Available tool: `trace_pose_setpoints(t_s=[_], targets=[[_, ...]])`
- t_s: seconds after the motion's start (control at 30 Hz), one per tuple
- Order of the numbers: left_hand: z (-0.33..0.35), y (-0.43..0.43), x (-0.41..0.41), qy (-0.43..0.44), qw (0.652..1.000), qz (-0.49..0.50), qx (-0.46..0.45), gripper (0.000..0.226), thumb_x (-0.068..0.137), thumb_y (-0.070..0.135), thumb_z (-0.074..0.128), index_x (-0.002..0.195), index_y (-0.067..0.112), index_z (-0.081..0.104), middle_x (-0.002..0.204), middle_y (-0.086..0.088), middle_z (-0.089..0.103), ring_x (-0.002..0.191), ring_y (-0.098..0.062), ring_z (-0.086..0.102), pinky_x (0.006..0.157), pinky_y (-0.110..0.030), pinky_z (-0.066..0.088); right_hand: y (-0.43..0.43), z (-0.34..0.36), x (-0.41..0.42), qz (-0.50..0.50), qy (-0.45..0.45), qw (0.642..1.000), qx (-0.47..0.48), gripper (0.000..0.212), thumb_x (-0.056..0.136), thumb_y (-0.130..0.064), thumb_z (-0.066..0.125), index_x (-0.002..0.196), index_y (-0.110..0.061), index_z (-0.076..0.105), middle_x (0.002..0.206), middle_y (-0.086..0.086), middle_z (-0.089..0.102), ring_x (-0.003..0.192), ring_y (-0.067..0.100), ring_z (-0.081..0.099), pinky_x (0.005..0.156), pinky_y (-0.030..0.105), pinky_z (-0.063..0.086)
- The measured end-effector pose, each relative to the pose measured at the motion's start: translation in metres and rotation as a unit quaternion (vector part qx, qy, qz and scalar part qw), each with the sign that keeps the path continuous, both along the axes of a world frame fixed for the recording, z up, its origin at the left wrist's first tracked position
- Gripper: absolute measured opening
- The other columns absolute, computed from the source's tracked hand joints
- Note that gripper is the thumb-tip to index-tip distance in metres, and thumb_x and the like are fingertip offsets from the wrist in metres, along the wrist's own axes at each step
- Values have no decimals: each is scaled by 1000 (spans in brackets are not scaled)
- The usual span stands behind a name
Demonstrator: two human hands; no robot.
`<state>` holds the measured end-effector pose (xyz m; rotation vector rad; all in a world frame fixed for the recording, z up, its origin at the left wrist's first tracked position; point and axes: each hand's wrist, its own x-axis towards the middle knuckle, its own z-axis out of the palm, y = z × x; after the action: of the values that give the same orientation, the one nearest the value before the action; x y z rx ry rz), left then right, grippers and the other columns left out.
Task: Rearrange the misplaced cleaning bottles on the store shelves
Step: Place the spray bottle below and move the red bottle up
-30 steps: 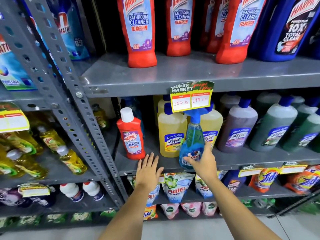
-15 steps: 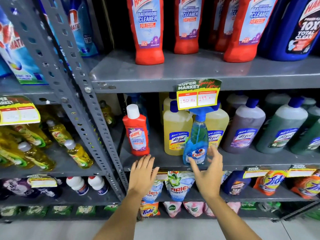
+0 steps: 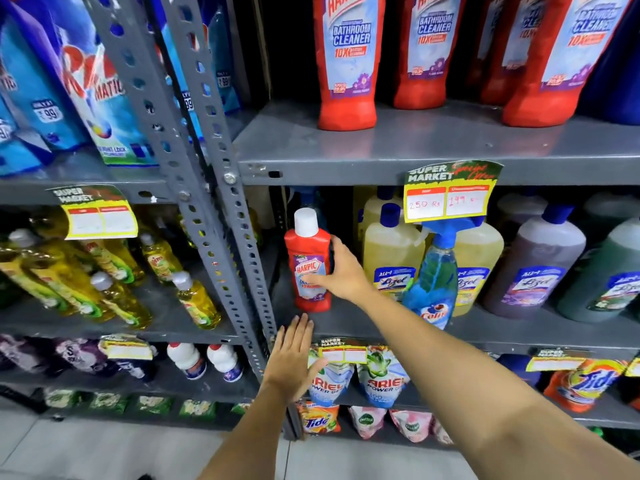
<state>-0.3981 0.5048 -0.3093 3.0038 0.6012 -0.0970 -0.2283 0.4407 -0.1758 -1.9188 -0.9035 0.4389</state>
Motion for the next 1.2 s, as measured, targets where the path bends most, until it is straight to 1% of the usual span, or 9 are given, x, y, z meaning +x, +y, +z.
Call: trace_pose_setpoints(t_s=[0.23,0.37,0.5,0.63,0.7,0.8,0.93,1.03,1.2], targets=[[-9,6,1,-25,999,-13,26,85,95,65,10,143,1,40,148,-16,40,136,-30,37,113,-48,29,11,-12,9,-11,-17,999,-34,63,79,-37,77,133,-19,47,124,5,68,108,22,67,93,46,55],[-11,6,0,-19,999,-24,41,83,93,64,24,143,0,38,150,-16,38,137,-31,36,110,-47,20,3,-13,8,-33,-36,998,-42,62,82,-35,75,133,-16,47,127,6,66,111,24,65,93,44,55],[-7,5,-2,-29,997,-33,63,82,92,65,22,139,1,46,149,-16,37,135,-30,40,108,-49,34,-12,1,0,-65,-67,994,-63,59,79,-34,78,127,-14,51,122,8,68,109,27,66,91,43,55],[18,-1,-3,-118,992,-42,35,70,99,61,23,143,10,42,159,-14,10,146,-27,12,114,-47,25,-58,44,-23,-55,-152,985,-66,54,72,-38,81,117,-17,58,108,4,72,97,24,68,81,37,55],[52,-6,1,-207,976,-65,20,59,101,50,37,145,11,39,161,-14,3,147,-27,4,114,-50,22,-89,75,-41,-50,-176,983,-16,54,69,-38,83,116,-22,62,100,-1,73,90,20,68,77,34,55],[123,-15,16,-379,918,-105,46,46,94,23,57,135,4,50,156,-21,18,145,-33,16,112,-50,29,-134,129,-69,-65,-175,975,117,47,64,-45,80,107,-30,66,89,-11,74,80,10,68,74,34,55],[225,-27,37,-517,843,-120,87,39,93,18,58,128,2,57,149,-23,32,141,-36,26,115,-42,21,-179,208,-83,-74,-154,944,281,33,61,-46,75,89,-32,66,87,-15,75,78,5,70,74,25,55],[289,-29,54,-537,819,-139,144,43,94,29,58,129,5,57,145,-18,42,136,-35,35,111,-44,24,-196,259,-65,-63,-143,915,371,34,63,-42,79,91,-25,69,88,-8,77,83,11,72,80,32,58],[322,-9,89,-432,870,-134,198,54,97,51,38,124,11,63,136,-11,56,130,-29,45,102,-48,38,-186,314,-10,-93,-161,887,422,33,76,-21,76,105,-11,63,84,-12,76,82,5,71,77,27,56]])
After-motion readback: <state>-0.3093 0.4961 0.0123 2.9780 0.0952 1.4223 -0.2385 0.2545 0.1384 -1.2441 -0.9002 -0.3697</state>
